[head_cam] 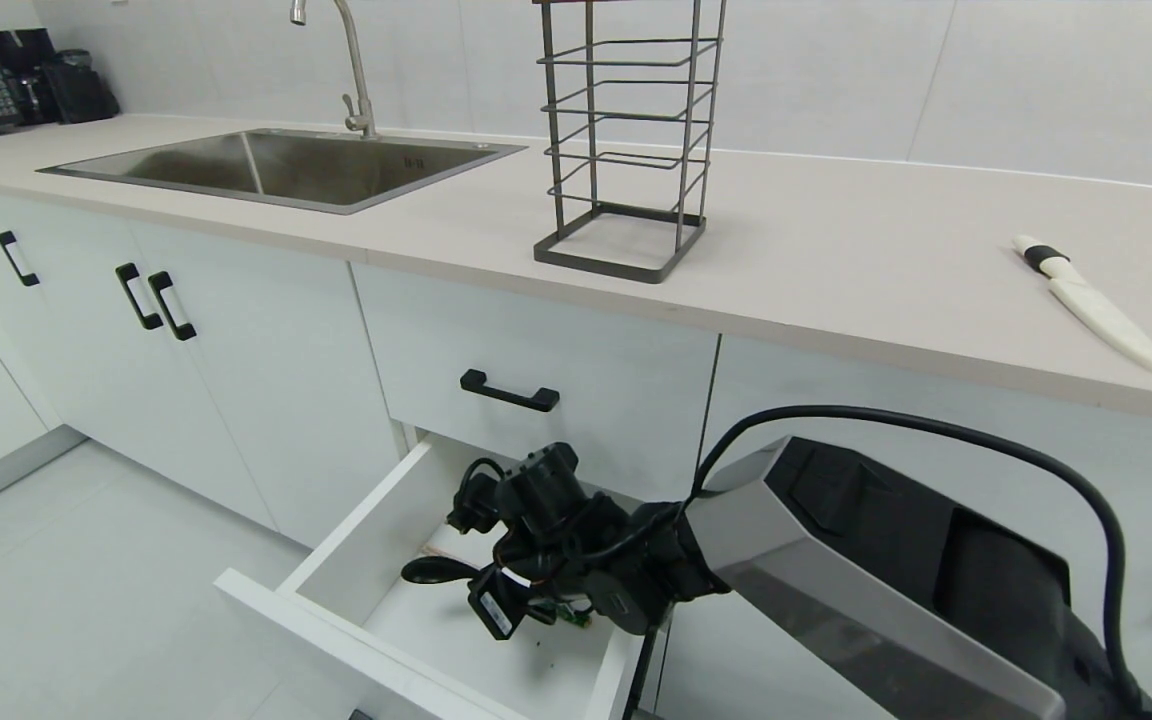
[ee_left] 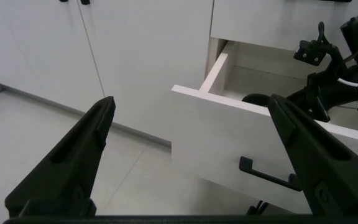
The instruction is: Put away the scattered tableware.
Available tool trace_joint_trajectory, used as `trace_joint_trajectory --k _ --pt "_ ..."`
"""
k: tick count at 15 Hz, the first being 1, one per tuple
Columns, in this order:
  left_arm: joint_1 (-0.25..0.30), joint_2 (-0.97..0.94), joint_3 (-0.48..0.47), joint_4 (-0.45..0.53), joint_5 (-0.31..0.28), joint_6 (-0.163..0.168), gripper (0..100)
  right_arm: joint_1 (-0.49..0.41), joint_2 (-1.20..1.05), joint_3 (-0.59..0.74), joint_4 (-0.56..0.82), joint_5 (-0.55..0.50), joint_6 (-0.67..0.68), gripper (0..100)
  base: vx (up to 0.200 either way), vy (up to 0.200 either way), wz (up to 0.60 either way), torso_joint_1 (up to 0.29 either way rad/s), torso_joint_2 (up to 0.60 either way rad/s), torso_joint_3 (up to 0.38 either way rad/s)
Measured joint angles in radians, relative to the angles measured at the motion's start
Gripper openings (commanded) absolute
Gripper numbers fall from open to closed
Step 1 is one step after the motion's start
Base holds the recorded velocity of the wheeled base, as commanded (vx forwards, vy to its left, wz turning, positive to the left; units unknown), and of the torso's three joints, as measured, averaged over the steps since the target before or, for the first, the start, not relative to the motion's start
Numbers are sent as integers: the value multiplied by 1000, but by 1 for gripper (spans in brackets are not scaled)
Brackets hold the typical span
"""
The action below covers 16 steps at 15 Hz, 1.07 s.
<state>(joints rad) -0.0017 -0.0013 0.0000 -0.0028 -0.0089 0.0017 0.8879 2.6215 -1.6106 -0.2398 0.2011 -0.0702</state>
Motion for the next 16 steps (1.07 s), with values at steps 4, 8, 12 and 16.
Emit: trace_joint_trajectory --k 4,8,12,16 --pt "0 0 0 0 0 0 100 -1 24 -32 11 -14 0 0 0 0 0 0 0 0" --pt "0 0 0 0 0 0 100 -6 54 -58 12 -14 0 0 0 0 0 0 0 0" --pt "0 0 0 0 0 0 100 -6 83 -92 33 -19 0 0 0 0 0 0 0 0" --pt "0 0 0 0 0 0 100 -6 99 -112 42 -19 0 0 0 0 0 0 0 0"
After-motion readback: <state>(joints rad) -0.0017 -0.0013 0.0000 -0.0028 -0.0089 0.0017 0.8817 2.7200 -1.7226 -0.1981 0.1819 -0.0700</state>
